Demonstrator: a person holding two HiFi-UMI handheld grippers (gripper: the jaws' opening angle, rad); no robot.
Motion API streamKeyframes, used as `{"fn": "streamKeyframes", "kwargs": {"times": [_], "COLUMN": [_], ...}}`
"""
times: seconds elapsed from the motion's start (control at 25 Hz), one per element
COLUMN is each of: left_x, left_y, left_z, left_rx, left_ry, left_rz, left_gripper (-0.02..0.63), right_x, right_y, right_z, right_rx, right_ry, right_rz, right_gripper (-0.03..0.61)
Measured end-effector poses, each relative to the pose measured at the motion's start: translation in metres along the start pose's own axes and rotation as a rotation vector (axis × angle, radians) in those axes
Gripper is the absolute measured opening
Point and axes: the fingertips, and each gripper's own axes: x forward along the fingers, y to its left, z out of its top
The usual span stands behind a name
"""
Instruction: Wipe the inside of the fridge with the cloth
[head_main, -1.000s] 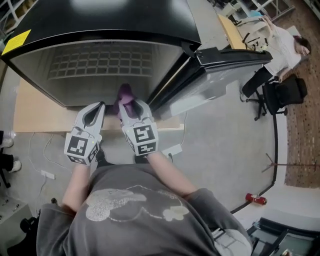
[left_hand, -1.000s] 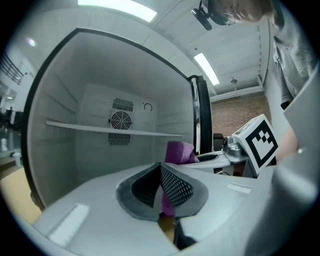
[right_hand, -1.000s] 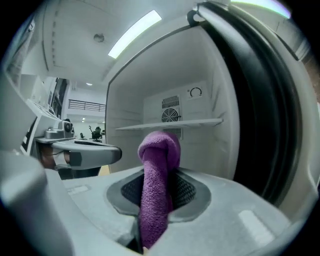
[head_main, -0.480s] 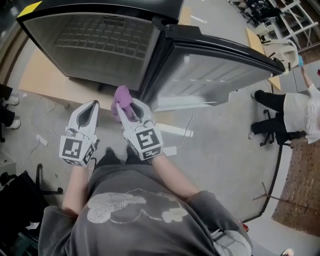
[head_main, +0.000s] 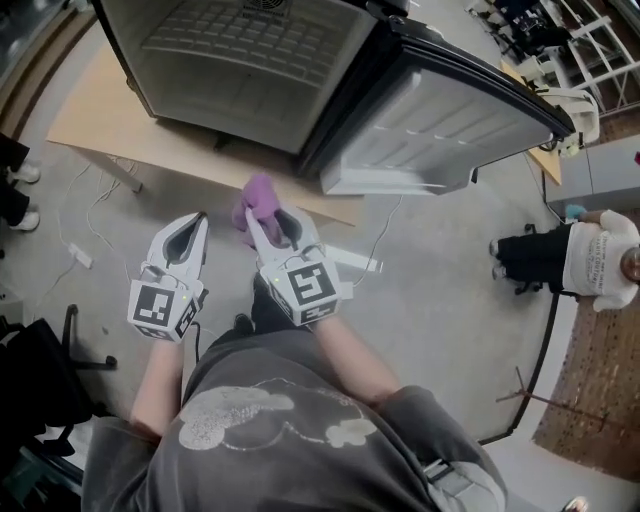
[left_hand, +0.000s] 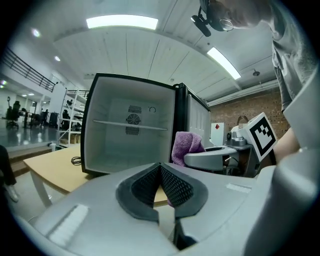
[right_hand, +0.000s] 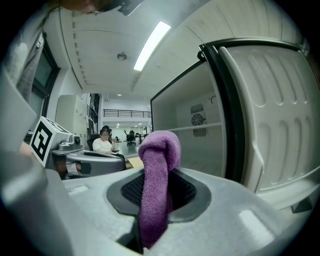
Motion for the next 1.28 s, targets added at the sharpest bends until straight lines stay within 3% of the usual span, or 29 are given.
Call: {"fn": "streamKeyframes", "kwargs": {"times": [0.32, 0.52, 0.8, 1.04, 1.28], "left_x": [-0.064, -0.094, -0.115, -0.127, -0.135], "left_y": [-0.013, -0.021, -0.045, -0.113, -0.206], "left_z": [-0.026, -0.027, -0.024, -0.015, -0.014], "left_rx": [-0.034, -0.055, -0.016, -0.01, 0.01], "left_ry": [-0.006, -0.023, -0.026, -0.069, -0.092], "left_rz": [0.019, 0.078, 0.168, 0.272, 0.313], "left_gripper": [0.018, 0.018, 0.018, 0.018, 0.018], "right_x": [-0.048, -0.061, -0.089, -0.159, -0.248], "right_y": [0.042, 0.063, 0.043, 0.03, 0.007], "right_z": [-0.019, -0.016, -0.012, -0.022, -0.032], "right_rx": [-0.029, -0.059, -0.025, -0.042, -0.032], "right_ry": [0.027, 0.026, -0.017, -0.041, -0.084], "right_rz": [-0.026, 0.059, 0.141, 0.242, 0.309], "right_gripper": [0.08, 0.08, 0.08, 0.08, 0.08]}}
